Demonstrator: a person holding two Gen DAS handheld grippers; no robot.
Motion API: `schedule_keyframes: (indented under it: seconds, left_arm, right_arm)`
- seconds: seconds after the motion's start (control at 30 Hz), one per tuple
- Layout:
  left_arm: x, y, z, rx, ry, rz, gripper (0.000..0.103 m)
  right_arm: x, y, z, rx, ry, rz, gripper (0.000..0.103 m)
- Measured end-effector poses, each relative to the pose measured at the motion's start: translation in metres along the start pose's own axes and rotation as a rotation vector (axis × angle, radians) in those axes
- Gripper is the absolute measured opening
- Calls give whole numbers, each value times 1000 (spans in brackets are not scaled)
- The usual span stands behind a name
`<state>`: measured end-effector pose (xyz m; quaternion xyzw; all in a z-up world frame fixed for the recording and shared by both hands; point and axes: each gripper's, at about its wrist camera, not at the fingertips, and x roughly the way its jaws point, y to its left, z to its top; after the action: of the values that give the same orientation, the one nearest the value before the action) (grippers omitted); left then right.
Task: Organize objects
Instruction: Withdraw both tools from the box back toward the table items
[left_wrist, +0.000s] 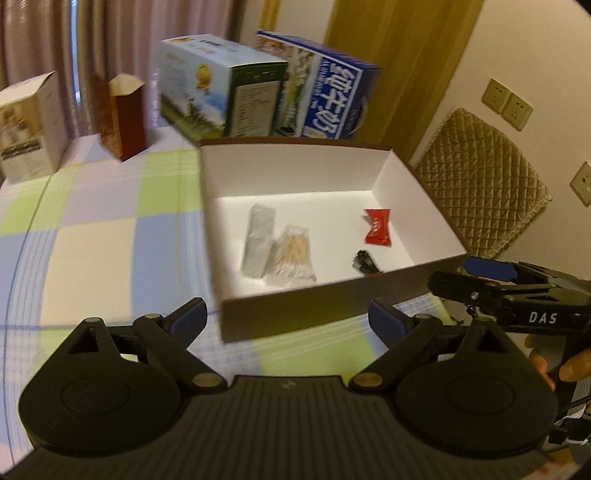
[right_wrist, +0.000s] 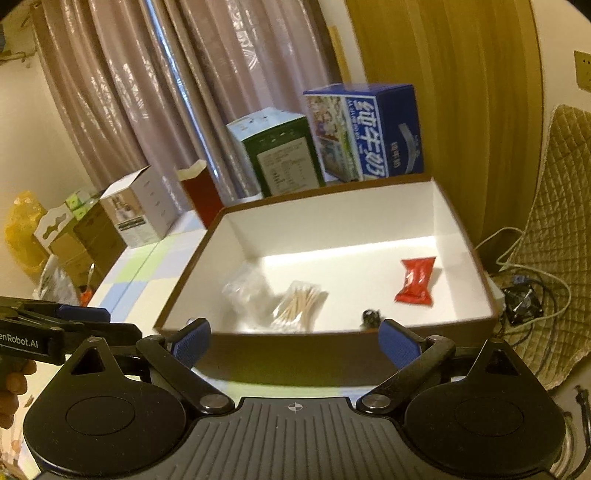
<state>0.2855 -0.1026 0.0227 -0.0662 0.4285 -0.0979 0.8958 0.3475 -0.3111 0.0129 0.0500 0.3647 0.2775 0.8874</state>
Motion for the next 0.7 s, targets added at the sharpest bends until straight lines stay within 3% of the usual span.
schedule_keyframes:
  seconds: [0.5, 0.7]
  left_arm:
    - [-51, 55, -61, -121, 8, 83, 92]
    - [-65, 78, -87, -152, 22, 159, 92]
  right_arm:
    - [6, 51, -32, -25, 75, 71, 95]
    - [21, 75, -49, -49, 128, 98, 95]
